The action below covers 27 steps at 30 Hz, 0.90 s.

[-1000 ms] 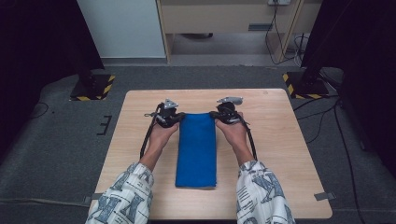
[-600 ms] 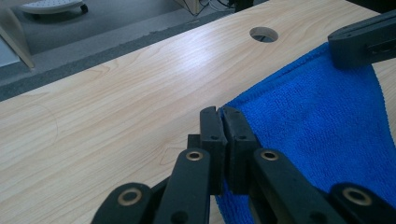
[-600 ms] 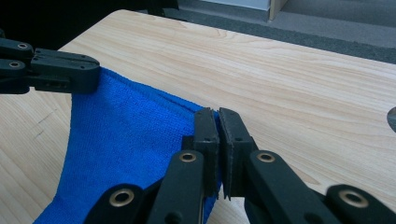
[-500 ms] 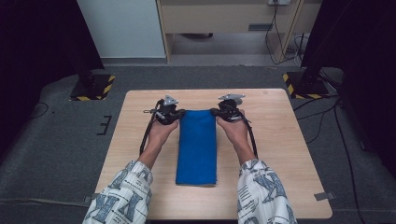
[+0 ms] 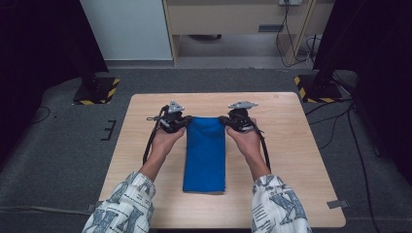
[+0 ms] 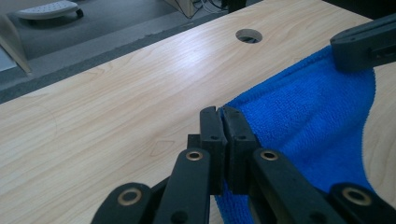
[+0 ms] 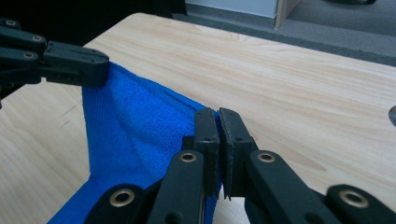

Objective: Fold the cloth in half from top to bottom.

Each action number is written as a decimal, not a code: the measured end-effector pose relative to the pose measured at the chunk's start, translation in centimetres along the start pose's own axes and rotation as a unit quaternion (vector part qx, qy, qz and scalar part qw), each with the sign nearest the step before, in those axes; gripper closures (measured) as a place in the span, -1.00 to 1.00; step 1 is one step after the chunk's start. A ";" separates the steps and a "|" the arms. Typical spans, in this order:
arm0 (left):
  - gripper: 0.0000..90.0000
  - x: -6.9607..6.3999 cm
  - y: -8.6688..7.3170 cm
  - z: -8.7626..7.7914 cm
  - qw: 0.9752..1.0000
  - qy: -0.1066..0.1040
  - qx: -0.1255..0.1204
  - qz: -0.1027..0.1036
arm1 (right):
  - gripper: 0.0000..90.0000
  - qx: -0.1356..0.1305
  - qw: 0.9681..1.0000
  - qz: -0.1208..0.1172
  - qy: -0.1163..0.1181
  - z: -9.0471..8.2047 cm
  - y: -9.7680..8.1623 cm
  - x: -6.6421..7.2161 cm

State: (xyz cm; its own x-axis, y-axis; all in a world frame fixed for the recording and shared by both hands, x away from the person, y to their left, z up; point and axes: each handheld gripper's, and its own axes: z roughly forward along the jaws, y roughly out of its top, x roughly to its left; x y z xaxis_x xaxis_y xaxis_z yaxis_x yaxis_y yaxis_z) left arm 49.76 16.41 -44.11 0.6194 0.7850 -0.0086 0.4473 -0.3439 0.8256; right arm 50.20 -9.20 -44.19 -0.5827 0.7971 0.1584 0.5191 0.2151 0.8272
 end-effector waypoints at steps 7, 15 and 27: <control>0.94 -0.4 -1.0 -0.6 1.000 -0.007 0.001 0.003 | 0.94 0.002 1.000 -0.002 0.008 -0.4 -1.1 0.5; 0.94 -0.9 -1.6 -1.4 1.000 -0.019 -0.001 0.005 | 0.94 0.004 1.000 -0.008 0.018 -1.2 -2.0 1.1; 0.94 -2.2 -3.3 -3.0 0.999 -0.036 0.001 0.015 | 0.94 0.007 0.999 -0.014 0.040 -2.4 -4.6 2.3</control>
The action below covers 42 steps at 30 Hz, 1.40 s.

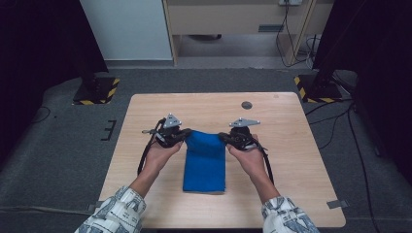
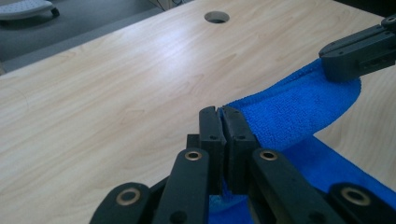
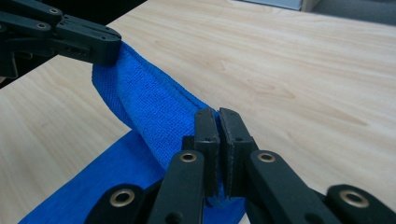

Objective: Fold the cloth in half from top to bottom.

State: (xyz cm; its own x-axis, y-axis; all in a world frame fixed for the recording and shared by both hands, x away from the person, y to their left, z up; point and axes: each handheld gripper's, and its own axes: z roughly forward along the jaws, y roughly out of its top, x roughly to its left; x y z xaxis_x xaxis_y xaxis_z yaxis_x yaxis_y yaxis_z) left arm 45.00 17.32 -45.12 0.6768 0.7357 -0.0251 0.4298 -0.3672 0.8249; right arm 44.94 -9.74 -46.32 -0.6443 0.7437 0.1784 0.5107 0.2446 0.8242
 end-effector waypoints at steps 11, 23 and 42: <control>0.94 -1.2 -2.1 -0.9 1.000 -0.019 0.001 0.001 | 0.93 0.007 1.000 -0.005 0.014 -0.5 -2.0 0.8; 0.94 -2.6 -3.6 -2.5 0.999 -0.042 -0.013 -0.003 | 0.93 -0.010 0.999 -0.014 0.033 -2.6 -3.1 2.2; 0.93 -3.7 -5.1 -3.7 0.998 -0.057 -0.006 0.005 | 0.93 0.004 0.999 -0.031 0.044 -3.9 -4.8 3.7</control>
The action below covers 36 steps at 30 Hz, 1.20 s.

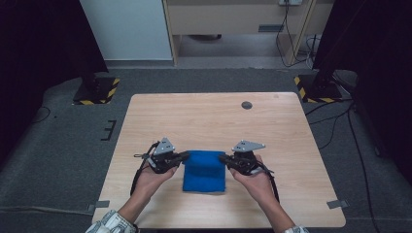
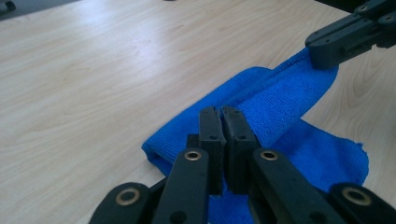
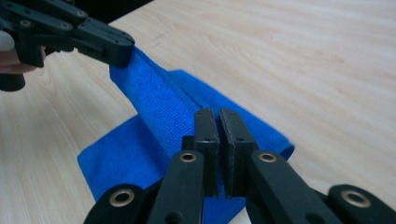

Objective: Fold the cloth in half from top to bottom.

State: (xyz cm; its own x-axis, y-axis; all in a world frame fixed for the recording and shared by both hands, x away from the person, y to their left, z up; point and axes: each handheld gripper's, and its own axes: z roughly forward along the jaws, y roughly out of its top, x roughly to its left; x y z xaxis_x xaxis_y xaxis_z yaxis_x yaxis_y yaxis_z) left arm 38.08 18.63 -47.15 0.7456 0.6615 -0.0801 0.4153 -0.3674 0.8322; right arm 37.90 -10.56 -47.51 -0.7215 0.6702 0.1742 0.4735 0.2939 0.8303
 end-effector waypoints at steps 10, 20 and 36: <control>0.91 -0.5 -1.3 0.3 1.000 -0.007 0.017 0.001 | 0.92 0.016 1.000 -0.007 -0.001 0.3 -1.2 0.1; 0.92 -0.9 -2.2 0.7 0.999 -0.013 0.041 0.010 | 0.91 0.036 0.999 -0.010 0.002 0.9 -2.6 0.4; 0.85 -1.3 -3.4 0.9 0.998 -0.023 0.061 0.012 | 0.87 0.048 0.999 -0.011 0.006 0.9 -3.7 0.7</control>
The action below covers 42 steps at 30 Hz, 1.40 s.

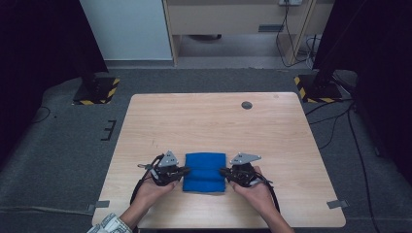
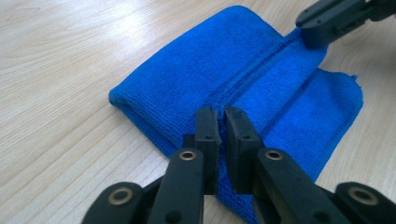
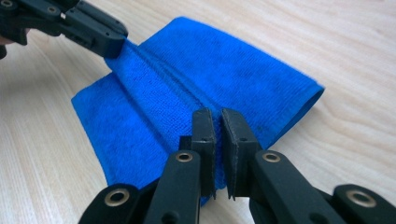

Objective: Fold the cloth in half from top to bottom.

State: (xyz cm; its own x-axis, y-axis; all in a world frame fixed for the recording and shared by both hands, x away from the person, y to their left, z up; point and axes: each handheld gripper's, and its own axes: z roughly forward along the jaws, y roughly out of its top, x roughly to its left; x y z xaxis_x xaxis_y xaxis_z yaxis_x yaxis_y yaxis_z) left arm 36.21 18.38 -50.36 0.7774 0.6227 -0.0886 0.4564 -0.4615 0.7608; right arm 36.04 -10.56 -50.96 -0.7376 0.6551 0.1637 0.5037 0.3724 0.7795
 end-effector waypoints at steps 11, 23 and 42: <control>0.60 -0.8 -1.2 -0.7 1.000 -0.009 0.000 0.001 | 0.70 0.008 1.000 0.004 0.015 -0.5 -1.2 0.3; 0.41 -1.0 -2.0 -2.1 1.000 -0.020 -0.015 -0.003 | 0.41 0.014 0.999 0.012 0.030 -1.6 -2.3 1.1; 0.17 0.0 -1.5 -2.8 0.999 0.000 -0.045 -0.019 | -0.09 -0.001 1.000 0.015 0.014 -1.9 -0.6 1.0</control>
State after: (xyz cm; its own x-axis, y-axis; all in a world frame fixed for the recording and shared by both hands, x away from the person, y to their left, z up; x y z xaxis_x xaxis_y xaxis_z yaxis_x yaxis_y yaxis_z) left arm 34.30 20.81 -49.74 0.7601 0.6388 -0.1189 0.4454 -0.3789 0.8112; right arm 34.09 -11.39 -50.09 -0.7346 0.6469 0.2047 0.5254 0.3514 0.7749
